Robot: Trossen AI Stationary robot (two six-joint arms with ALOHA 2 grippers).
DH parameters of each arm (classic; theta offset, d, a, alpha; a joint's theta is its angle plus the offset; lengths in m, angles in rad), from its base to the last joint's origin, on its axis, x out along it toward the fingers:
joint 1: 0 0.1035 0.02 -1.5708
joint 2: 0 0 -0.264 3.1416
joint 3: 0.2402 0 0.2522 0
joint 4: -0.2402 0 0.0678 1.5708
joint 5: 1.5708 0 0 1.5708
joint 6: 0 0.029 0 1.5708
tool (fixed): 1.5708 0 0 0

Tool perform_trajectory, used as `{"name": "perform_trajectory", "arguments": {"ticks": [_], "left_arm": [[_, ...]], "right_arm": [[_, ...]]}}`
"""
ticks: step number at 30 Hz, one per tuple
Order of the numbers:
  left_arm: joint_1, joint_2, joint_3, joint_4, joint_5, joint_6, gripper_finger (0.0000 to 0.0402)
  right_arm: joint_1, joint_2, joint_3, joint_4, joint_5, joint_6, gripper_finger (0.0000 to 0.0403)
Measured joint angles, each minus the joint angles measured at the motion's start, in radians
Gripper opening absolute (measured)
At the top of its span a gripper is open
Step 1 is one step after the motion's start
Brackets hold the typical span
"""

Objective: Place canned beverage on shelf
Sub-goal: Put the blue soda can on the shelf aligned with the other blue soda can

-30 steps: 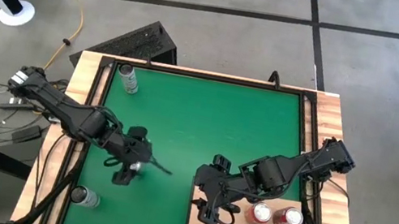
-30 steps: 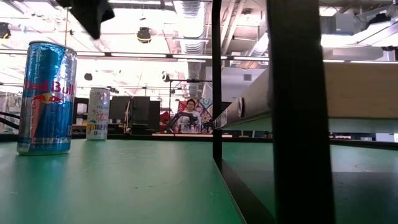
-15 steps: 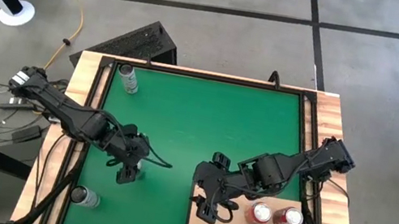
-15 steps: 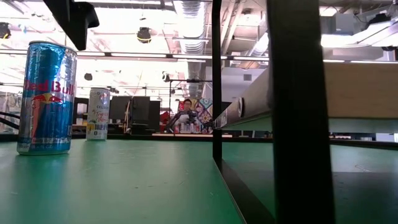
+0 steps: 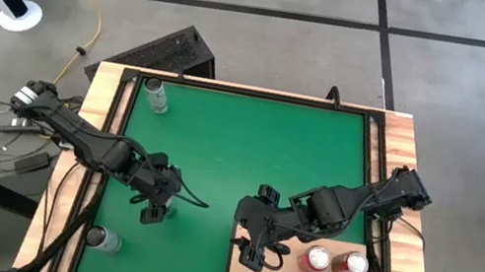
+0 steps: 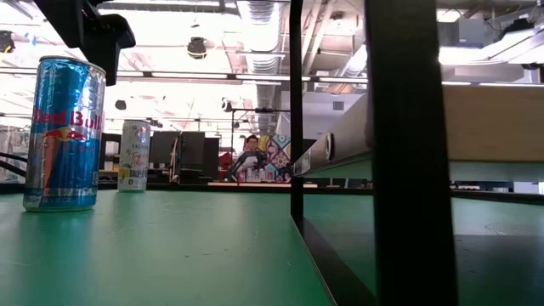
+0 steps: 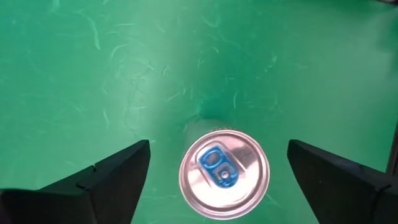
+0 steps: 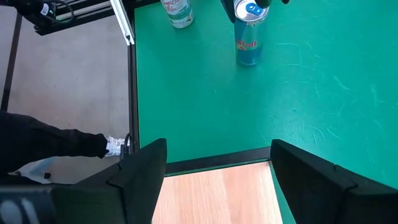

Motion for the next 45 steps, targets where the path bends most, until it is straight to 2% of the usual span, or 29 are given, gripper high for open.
{"name": "perform_trajectory", "arguments": {"ticks": [4, 16, 25, 32, 37, 45], "left_arm": [[-0.001, 0.0, 0.0, -0.001, -0.007, 0.002, 0.0367], [-0.045, 0.0, -0.004, -0.021, -0.112, 0.037, 0.0368], [-0.1, -0.001, -0.133, 0.106, -0.115, -0.003, 0.0368], [-0.113, -0.003, -0.144, 0.141, -0.134, -0.022, 0.0362], [-0.117, -0.012, -0.14, 0.137, -0.12, 0.0, 0.0327], [-0.113, -0.012, -0.14, 0.133, -0.1, 0.025, 0.0219]], "right_arm": [[0.0, 0.0, 0.0, 0.0, 0.0, 0.0, 0.0312], [0.002, 0.0, 0.0, 0.006, 0.001, 0.0, 0.0312], [0.002, 0.0, 0.0, 0.004, 0.007, -0.007, 0.0312], [0.0, 0.0, 0.0, 0.004, 0.007, -0.026, 0.0312], [0.0, 0.0, 0.0, 0.004, 0.007, -0.026, 0.0312], [0.002, 0.0, 0.0, 0.004, 0.007, -0.025, 0.0312]]}}
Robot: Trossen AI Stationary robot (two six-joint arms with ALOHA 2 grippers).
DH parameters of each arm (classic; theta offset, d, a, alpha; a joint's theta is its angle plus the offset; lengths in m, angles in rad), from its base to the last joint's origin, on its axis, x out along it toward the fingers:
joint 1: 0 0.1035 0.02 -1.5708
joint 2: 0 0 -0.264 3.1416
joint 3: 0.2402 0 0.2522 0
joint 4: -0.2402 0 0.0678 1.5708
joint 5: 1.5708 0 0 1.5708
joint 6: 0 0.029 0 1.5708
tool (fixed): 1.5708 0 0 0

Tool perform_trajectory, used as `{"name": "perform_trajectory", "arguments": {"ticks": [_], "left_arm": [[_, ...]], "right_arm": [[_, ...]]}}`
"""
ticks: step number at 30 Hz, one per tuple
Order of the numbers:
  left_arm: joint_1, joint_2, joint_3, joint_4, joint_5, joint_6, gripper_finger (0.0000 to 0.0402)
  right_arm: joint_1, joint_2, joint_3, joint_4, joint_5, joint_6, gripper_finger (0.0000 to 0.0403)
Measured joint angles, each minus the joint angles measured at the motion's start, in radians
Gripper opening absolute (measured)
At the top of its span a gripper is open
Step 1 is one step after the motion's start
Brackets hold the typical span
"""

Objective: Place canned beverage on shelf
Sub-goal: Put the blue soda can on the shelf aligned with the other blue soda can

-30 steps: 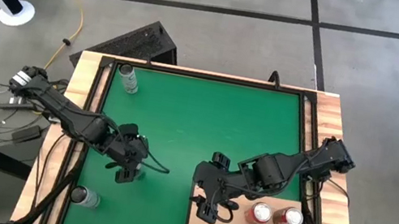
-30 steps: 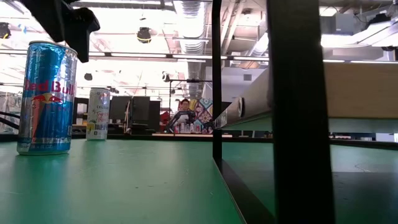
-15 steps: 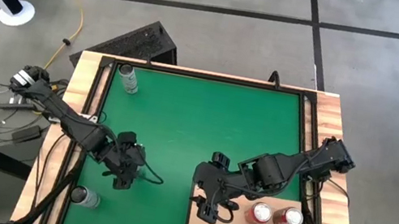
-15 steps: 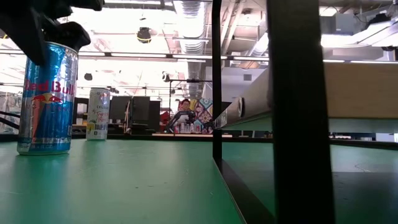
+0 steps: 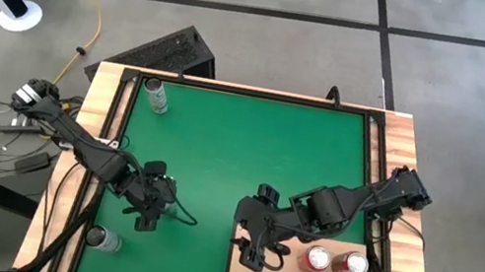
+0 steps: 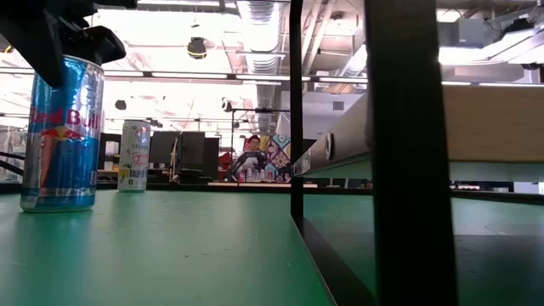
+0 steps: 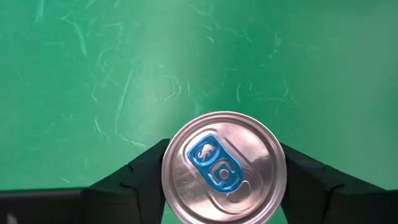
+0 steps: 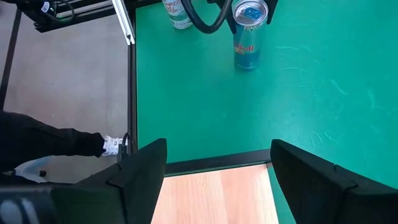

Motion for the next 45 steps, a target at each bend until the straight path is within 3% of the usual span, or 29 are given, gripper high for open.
{"name": "perform_trajectory", "arguments": {"ticks": [5, 10, 14, 22, 26, 32, 39, 45], "left_arm": [[0.027, -0.009, 0.016, -0.014, 0.063, -0.002, 0.0217], [0.074, -0.012, 0.151, -0.067, 0.032, 0.069, 0.0217], [0.145, -0.005, 0.283, -0.105, -0.025, 0.163, 0.0217], [0.329, 0.049, 0.463, 0.023, -0.056, 0.335, 0.0217], [0.365, 0.131, 0.548, 0.127, 0.024, 0.384, 0.0217], [0.355, 0.338, 0.739, 0.147, 0.147, 0.417, 0.0217], [0.31, 0.54, 0.948, 0.164, 0.158, 0.477, 0.0217], [0.276, 0.632, 1.003, 0.171, 0.193, 0.477, 0.0217]], "right_arm": [[0.002, 0.0, 0.0, -0.008, 0.0, 0.008, 0.0312], [0.02, -0.022, 0.0, -0.053, 0.023, 0.02, 0.0312], [0.05, -0.048, 0.0, -0.138, 0.096, 0.068, 0.0312], [0.15, -0.088, 0.0, -0.305, 0.262, 0.232, 0.0312], [0.192, -0.101, 0.0, -0.384, 0.286, 0.346, 0.0312], [0.256, -0.115, 0.0, -0.501, 0.302, 0.518, 0.0312], [0.317, -0.115, 0.0, -0.54, 0.317, 0.625, 0.0312], [0.338, -0.115, 0.0, -0.54, 0.317, 0.658, 0.0312]]}}
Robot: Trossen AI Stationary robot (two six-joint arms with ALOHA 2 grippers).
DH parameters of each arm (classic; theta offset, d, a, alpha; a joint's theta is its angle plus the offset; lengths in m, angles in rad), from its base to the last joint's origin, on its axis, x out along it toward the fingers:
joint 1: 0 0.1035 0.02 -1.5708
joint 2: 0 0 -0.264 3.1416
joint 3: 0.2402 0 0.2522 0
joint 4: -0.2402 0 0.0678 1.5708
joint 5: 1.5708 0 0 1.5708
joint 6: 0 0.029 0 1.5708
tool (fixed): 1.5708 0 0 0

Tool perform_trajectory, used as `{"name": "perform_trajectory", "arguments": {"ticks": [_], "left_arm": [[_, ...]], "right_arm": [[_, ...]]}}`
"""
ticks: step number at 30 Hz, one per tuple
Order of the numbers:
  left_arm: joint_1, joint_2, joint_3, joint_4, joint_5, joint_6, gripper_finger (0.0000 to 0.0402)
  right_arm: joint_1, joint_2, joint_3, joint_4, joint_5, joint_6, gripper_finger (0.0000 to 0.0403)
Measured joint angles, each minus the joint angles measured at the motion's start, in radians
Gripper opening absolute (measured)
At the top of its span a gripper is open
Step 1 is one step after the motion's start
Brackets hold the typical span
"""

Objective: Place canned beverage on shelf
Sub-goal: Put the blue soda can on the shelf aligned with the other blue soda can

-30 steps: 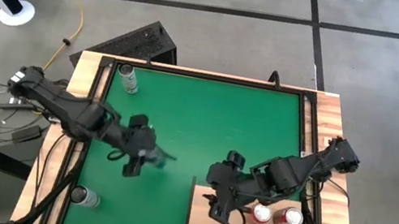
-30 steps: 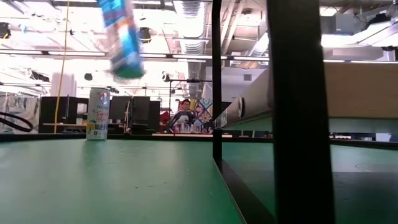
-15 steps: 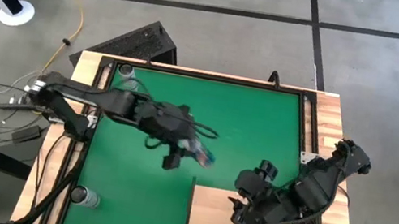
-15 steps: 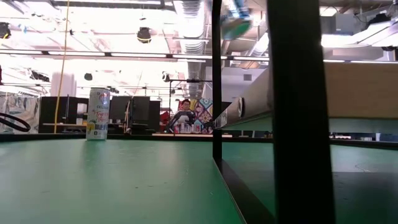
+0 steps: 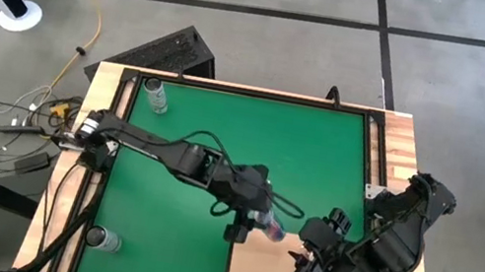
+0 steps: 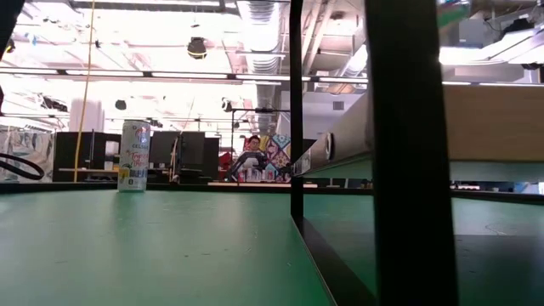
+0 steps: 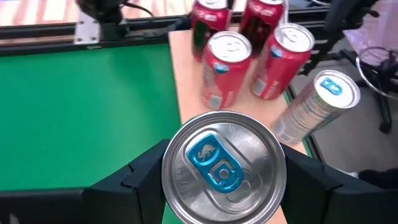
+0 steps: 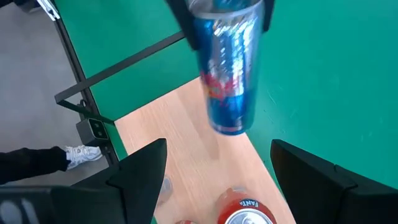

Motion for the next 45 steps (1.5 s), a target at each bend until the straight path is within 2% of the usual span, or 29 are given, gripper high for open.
{"name": "perform_trajectory", "arguments": {"ticks": [10, 30, 45], "left_arm": [[-0.051, 0.05, -0.004, 0.06, -0.012, -0.039, 0.0217], [-0.109, 0.102, -0.006, 0.067, -0.057, -0.095, 0.0217], [-0.116, 0.101, -0.011, 0.051, -0.074, -0.142, 0.0217]], "right_arm": [[-0.003, 0.0, 0.0, 0.0, -0.014, -0.028, 0.0312], [-0.134, -0.006, 0.0, 0.0, -0.128, -0.211, 0.0312], [-0.185, -0.096, 0.0, 0.0, -0.141, -0.305, 0.0312]]}}
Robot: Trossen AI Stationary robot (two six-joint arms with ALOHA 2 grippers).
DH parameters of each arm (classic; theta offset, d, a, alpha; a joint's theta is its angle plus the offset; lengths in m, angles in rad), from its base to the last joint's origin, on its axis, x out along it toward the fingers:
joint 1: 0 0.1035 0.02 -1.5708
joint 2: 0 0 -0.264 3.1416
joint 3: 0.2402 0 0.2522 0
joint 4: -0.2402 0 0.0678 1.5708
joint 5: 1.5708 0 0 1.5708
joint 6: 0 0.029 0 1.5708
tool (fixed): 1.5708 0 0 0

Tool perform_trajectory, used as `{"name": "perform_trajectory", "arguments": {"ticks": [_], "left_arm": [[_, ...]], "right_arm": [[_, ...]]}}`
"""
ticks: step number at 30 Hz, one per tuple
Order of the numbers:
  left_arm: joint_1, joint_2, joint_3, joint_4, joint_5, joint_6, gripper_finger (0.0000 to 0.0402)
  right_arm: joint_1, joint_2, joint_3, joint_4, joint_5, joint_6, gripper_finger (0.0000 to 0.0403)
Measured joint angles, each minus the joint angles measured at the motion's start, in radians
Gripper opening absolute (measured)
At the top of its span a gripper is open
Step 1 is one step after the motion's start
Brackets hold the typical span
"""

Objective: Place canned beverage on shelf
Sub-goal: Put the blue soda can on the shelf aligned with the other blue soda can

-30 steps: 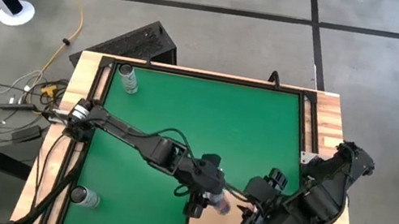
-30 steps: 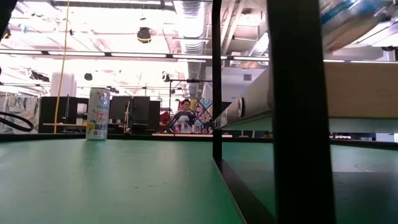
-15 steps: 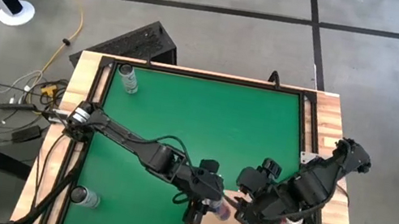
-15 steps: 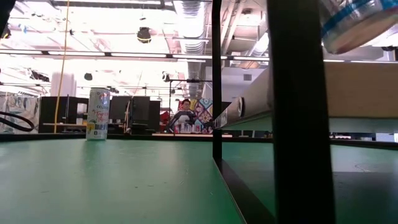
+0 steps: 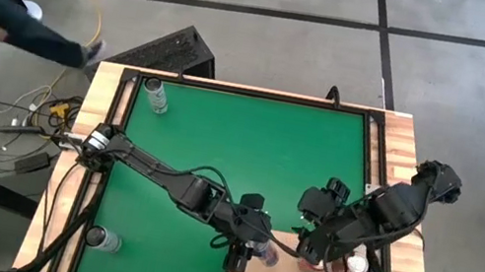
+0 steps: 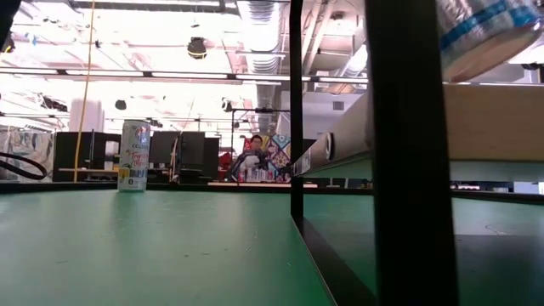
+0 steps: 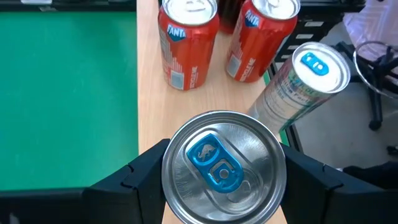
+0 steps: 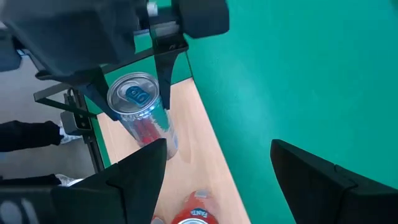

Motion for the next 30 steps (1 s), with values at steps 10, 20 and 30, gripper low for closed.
{"name": "perform_trajectory", "arguments": {"ticks": [10, 20, 30], "left_arm": [[0.006, 0.014, 0.0, 0.005, -0.008, -0.016, 0.0217], [0.018, 0.047, 0.0, 0.016, 0.005, -0.015, 0.0217], [0.017, 0.047, 0.0, -0.043, 0.01, 0.002, 0.0217]], "right_arm": [[-0.053, -0.059, 0.0, 0.0, 0.003, -0.04, 0.0312], [-0.07, -0.059, 0.0, 0.001, 0.001, -0.066, 0.0312], [-0.07, -0.059, 0.0, 0.001, 0.0, -0.066, 0.0312]]}}
